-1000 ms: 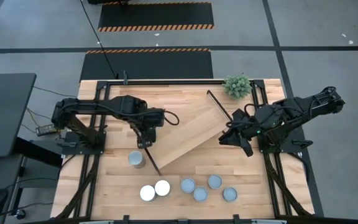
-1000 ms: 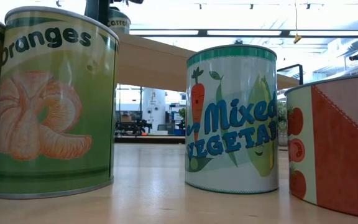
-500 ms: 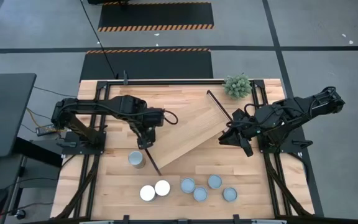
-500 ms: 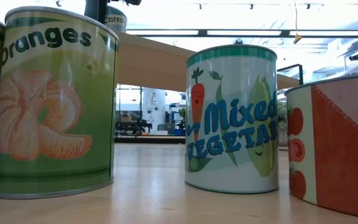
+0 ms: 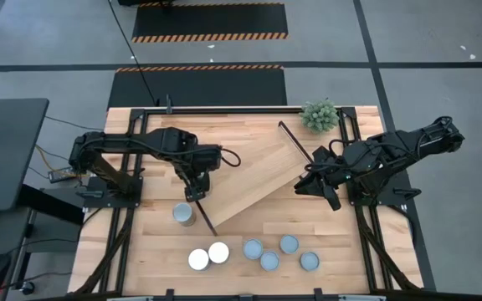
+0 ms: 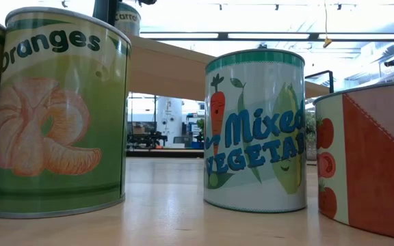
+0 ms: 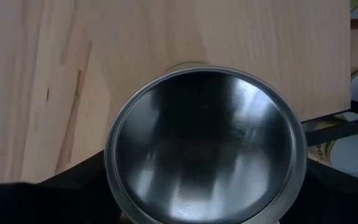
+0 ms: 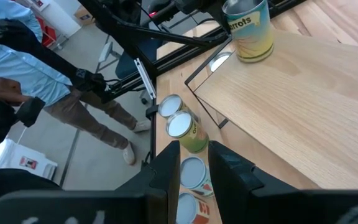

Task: Pick and place cans onto a shelf
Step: Put the canned carrots on the shelf

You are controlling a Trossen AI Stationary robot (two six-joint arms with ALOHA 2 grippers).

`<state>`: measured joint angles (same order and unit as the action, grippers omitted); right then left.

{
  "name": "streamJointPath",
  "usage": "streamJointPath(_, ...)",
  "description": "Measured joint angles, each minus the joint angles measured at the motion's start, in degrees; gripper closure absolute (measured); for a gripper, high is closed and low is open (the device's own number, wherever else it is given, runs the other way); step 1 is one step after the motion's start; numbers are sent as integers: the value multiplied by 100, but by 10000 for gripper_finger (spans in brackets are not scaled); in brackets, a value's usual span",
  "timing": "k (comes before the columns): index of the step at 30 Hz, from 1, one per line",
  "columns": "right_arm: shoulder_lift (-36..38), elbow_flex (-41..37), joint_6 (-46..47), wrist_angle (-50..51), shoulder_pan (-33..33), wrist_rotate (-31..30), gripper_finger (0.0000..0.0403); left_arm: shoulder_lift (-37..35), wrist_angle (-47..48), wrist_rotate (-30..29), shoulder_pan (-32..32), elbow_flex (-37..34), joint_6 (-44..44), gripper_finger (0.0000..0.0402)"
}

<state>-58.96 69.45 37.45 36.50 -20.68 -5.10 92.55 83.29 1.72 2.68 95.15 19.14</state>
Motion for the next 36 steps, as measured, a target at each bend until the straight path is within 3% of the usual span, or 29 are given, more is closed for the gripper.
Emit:
streamJointPath(18,-2,0,-119,-86,0,28,313,2,3,-23,22,-4,422,83)
streamJointPath(25,-2,0,-197,-84,0,28,313,37,2,-127,22,-32,428,13)
streamJointPath(36,0,0,-336,-84,-1,26,313,22,135,-177,14,-22,575,3)
